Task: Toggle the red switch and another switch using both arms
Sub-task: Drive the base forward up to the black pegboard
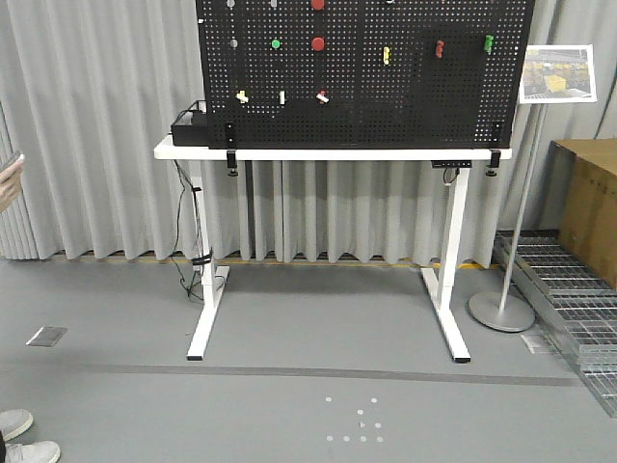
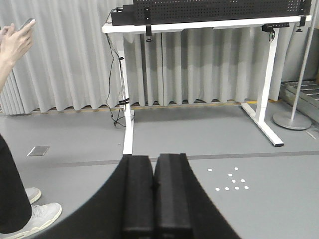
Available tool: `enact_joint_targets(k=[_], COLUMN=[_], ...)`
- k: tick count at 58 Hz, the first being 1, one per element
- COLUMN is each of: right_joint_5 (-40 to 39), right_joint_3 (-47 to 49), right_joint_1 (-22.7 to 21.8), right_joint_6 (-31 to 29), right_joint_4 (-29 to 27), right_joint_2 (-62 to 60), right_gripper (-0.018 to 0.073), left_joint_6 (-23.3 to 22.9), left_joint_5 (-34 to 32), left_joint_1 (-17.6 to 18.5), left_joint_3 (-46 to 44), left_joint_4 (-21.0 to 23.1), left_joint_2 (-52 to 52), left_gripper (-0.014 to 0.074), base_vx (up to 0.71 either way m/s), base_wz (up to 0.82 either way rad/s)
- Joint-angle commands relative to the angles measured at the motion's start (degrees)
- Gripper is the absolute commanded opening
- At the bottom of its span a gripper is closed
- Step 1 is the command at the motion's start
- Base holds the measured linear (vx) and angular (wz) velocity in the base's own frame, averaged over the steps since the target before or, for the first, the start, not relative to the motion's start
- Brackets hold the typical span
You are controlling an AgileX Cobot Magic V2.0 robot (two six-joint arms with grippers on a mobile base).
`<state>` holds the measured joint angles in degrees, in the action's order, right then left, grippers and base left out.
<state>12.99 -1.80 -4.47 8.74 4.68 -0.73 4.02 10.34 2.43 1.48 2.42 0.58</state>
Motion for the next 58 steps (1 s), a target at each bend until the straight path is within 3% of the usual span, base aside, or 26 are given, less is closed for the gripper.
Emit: enact_joint_targets(k=[1, 58], right_joint_5=[-4.67, -4.67], right_joint_3=[-0.32, -0.32], right_joint_1=[-0.39, -0.39], right_joint_6=[-0.56, -0.56], right_joint_4=[0.39, 0.39], right_joint_2=[-0.52, -0.52], right_gripper=[-0.0006, -0.0006], left_joint_6=[-0.06, -0.06], left_joint_5=[-4.63, -4.63], left_joint_1=[0.08, 0.08], left_joint_3=[1.13, 1.13], left_joint_4=[0.28, 0.28], left_joint_2=[1.11, 1.11], left_gripper=[0.0003, 0.0003], base_vx=[0.00, 0.04], base_wz=[0.00, 0.00])
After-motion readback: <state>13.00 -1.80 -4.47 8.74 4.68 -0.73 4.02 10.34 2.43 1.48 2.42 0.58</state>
